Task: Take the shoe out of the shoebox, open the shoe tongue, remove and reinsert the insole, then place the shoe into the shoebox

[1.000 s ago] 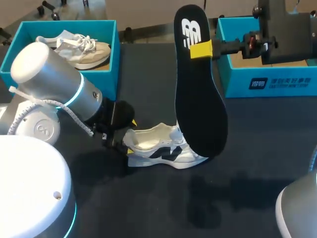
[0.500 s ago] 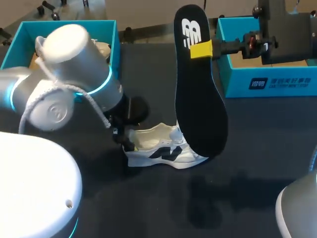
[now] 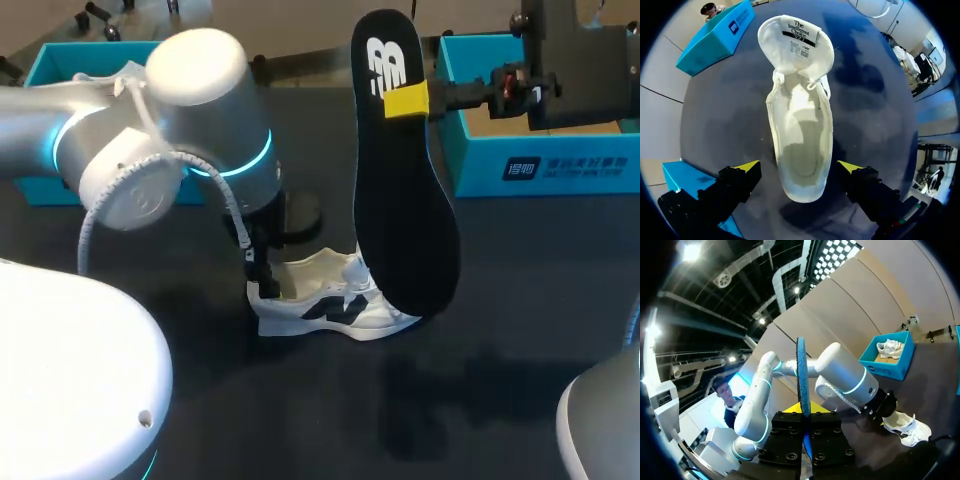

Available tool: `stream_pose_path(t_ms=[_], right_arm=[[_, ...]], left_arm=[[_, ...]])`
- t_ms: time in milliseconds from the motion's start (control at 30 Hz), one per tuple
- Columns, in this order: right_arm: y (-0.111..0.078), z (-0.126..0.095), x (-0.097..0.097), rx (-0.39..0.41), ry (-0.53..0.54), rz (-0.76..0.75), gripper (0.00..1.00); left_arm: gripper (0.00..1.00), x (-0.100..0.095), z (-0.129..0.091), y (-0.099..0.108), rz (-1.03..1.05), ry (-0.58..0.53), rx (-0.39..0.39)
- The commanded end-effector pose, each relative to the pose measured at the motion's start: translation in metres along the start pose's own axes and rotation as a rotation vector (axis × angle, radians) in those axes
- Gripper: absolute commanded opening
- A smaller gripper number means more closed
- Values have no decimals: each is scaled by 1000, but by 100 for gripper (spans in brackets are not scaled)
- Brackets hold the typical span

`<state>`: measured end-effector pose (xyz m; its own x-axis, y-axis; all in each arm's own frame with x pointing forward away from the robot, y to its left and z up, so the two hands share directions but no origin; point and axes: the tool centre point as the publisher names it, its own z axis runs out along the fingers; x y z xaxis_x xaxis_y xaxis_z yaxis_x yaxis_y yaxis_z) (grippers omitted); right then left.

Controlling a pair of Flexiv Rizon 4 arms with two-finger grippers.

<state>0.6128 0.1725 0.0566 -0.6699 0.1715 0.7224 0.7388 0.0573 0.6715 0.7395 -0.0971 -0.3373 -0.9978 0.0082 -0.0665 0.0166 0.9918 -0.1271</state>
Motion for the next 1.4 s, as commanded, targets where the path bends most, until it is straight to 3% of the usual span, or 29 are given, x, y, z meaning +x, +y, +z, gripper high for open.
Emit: stream_pose_path(t_ms=[33,1033,1233,1400], right_arm=[[3,5,-1,3,-1,3,0],[3,5,-1,3,-1,3,0],[3,5,-1,3,-1,3,0],[3,5,-1,3,-1,3,0]], left_arm=[[100,1,-2,-2,6,-10,-37],[100,0,-2,-2,2,-17,-48],[100,-10,-11,-16,4,-43,-17],[100,-20,-2,-34,-10,-100,-39]])
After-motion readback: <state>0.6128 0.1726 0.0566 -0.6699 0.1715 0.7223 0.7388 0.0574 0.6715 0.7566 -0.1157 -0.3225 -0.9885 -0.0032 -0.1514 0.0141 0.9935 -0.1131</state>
